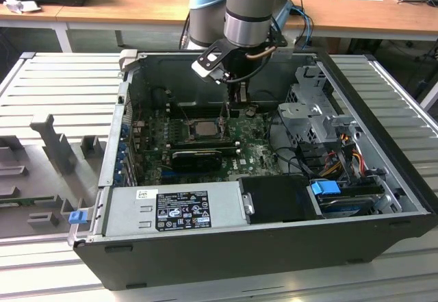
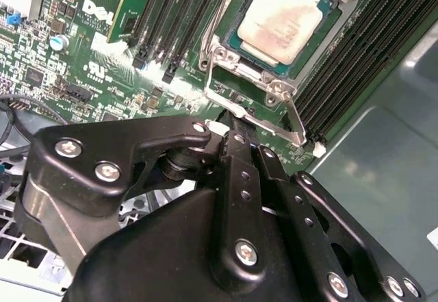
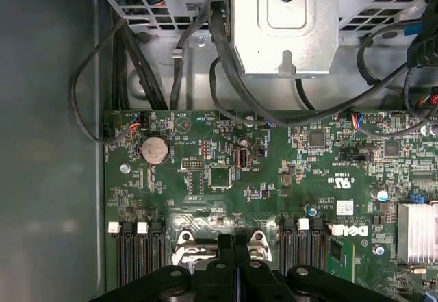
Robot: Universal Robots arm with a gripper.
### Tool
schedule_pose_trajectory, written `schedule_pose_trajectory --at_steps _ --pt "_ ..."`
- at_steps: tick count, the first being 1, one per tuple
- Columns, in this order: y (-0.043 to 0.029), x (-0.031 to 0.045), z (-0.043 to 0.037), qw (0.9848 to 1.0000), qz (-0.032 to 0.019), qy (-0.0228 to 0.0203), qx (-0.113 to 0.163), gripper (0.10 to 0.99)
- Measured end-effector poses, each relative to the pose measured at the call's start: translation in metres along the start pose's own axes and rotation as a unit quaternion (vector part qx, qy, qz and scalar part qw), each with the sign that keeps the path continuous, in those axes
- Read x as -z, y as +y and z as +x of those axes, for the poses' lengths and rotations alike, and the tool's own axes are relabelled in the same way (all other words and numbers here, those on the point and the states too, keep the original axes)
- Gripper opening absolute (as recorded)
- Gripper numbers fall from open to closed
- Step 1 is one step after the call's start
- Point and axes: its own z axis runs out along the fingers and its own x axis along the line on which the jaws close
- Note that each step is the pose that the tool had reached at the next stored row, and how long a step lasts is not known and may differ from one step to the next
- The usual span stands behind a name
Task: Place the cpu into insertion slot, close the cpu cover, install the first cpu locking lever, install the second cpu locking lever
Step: 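Close the cpu cover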
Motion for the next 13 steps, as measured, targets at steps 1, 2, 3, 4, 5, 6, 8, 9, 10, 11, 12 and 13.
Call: schedule_pose_trajectory --at_steps 1,2,3,4,5,6,8,9,10,11,12,13 --pt "-0.0017 0.0000 0.0000 1.0000 0.0000 0.0000 0.000 0.106" --pt "-0.0048 -0.0001 0.0000 1.0000 0.0000 0.0000 0.000 0.106" --pt "-0.0071 -0.0001 -0.0001 1.0000 0.0000 0.0000 0.000 0.106" --pt "-0.0094 -0.0002 -0.0001 1.0000 0.0000 0.0001 0.000 0.106" --pt "-0.0127 -0.0010 -0.0001 1.0000 0.0000 0.0001 0.000 0.106" --pt "-0.0154 -0.0028 -0.0001 1.0000 0.0000 0.0000 0.000 0.106" --pt "-0.0204 -0.0104 -0.0001 1.0000 0.0000 0.0001 0.000 0.106" --pt "-0.0214 -0.0122 -0.0001 1.0000 0.0000 0.0000 0.000 0.106" --pt "-0.0224 -0.0140 -0.0001 1.0000 0.0000 0.0001 0.000 0.106" --pt "-0.0258 -0.0170 -0.0001 1.0000 0.0000 0.0000 0.002 0.106" --pt "-0.0282 -0.0187 -0.0002 1.0000 0.0000 0.0000 0.003 0.106" --pt "-0.0316 -0.0201 -0.0002 1.0000 0.0000 0.0001 0.005 0.106"
